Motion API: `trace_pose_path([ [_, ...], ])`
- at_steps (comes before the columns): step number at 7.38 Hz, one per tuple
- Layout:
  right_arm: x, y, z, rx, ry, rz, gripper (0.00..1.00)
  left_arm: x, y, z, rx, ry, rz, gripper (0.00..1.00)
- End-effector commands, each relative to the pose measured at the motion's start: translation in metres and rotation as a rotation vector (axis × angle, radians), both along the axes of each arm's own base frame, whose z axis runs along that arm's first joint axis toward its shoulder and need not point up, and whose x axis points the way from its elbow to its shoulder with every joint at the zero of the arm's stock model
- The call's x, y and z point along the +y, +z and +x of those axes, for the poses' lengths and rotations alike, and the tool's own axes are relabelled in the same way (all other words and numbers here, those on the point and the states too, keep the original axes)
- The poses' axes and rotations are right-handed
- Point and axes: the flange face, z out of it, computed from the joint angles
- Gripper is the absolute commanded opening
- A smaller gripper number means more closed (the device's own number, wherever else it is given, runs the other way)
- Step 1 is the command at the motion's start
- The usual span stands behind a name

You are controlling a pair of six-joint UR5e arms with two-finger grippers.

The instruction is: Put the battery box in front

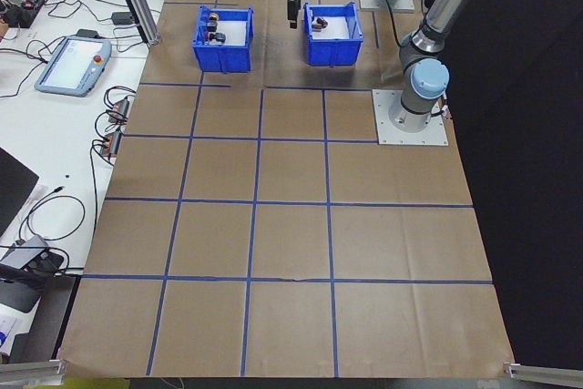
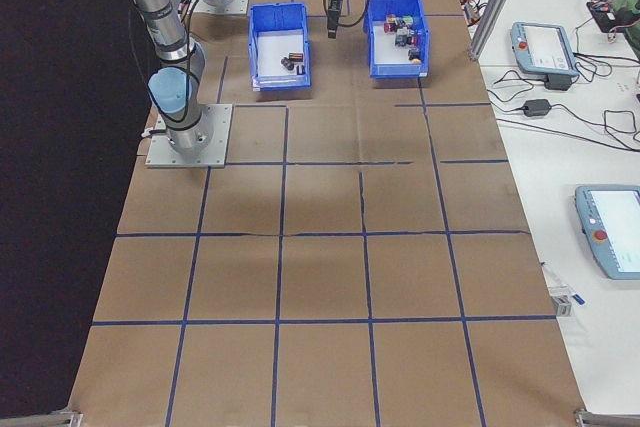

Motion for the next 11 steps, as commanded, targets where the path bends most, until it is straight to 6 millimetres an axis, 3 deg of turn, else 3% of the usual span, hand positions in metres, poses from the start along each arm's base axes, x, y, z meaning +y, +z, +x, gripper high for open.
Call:
trace_pose_path([
  [1,0.0,-0.001,0.0,0.0,0.002,0.002,1.0,-0.008,0.0,0.0,0.0,-0.005,-0.035,0.99],
  [6,-0.005,-0.005,0.0,-0.004,0.03,0.004,1.0,-0.009,-0.002,0.0,-0.002,0.057,-0.032,0.99],
  [8,-0.005,-0.005,0.0,-0.006,0.075,0.004,1.0,0.0,-0.028,0.0,-0.006,0.223,-0.016,0.99],
  [11,-0.005,-0.006,0.002,-0.015,0.33,0.002,1.0,0.007,-0.047,-0.012,-0.014,0.628,-0.018,0.99],
])
